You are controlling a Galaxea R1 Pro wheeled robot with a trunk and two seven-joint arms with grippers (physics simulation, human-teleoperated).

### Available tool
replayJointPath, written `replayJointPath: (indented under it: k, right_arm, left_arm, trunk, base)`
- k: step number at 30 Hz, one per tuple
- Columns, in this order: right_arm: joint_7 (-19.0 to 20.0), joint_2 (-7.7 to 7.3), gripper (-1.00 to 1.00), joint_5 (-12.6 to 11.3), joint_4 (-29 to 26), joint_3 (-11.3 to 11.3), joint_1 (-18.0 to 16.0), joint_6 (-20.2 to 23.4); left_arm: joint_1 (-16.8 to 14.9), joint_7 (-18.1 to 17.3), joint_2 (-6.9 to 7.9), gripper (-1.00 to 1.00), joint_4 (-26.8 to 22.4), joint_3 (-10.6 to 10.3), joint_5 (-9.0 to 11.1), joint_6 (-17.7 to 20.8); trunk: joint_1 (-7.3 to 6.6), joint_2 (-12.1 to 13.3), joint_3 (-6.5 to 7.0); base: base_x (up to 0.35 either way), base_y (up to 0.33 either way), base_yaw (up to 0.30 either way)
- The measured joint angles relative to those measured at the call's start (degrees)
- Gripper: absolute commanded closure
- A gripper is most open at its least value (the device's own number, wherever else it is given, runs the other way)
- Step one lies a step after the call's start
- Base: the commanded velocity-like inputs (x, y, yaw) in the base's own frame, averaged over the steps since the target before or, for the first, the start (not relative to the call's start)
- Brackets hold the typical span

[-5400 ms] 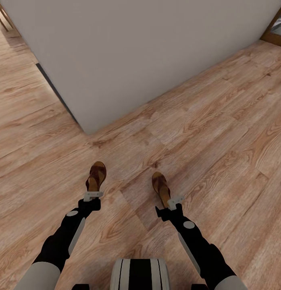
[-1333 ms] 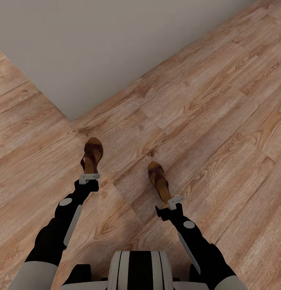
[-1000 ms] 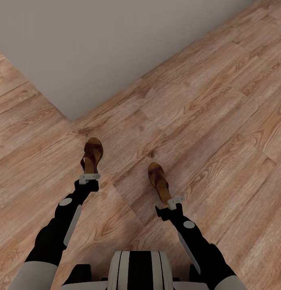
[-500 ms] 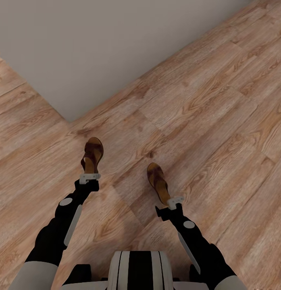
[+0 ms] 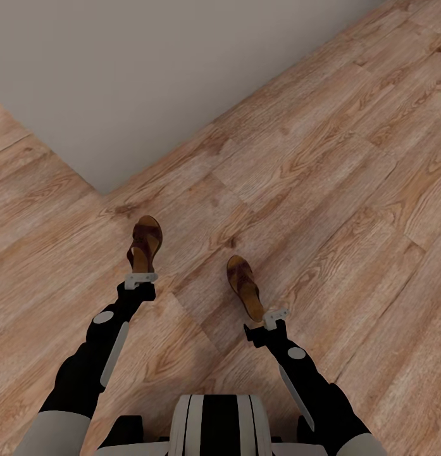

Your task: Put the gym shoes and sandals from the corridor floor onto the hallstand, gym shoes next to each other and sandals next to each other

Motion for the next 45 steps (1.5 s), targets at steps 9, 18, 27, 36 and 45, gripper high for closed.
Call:
replayJointPath:
  k: [9,18,27,36,45]
  right_arm:
    - [0.0,0.01,-1.0,0.0,-0.1,0.0,0.0,0.0]
    - [0.0,-0.03,-1.0,0.0,-0.1,0.0,0.0,0.0]
    - [0.0,0.01,-1.0,0.0,-0.1,0.0,0.0,0.0]
    - [0.0,-0.02,-1.0,0.0,-0.1,0.0,0.0,0.0]
    - [0.0,-0.03,-1.0,0.0,-0.1,0.0,0.0,0.0]
  left_arm:
    - [0.0,0.0,0.03,1.0,0.0,0.0,0.1,0.1]
    - [0.0,0.0,0.01,1.0,0.0,0.1,0.1,0.0]
    - [0.0,0.0,0.02,1.0,0.0,0.1,0.1,0.1]
    - [0.0,0.1,0.01,1.0,-0.1,0.1,0.0,0.1]
    - [0.0,0.1,-0.01,1.0,-0.1,0.0,0.0,0.1]
  trunk:
    - [0.0,0.0,-0.51]
    - [0.0,0.0,-0.72]
    - [0.15,-0.1,-2.34]
    - [0.14,-0.1,-2.39]
    - [0.15,-0.1,-2.39]
  base:
    - [0.0,0.0,0.0]
    - [0.0,0.0,0.0]
    - [0.0,0.0,0.0]
    - [0.069,0.0,0.0]
    - [0.025,0.0,0.0]
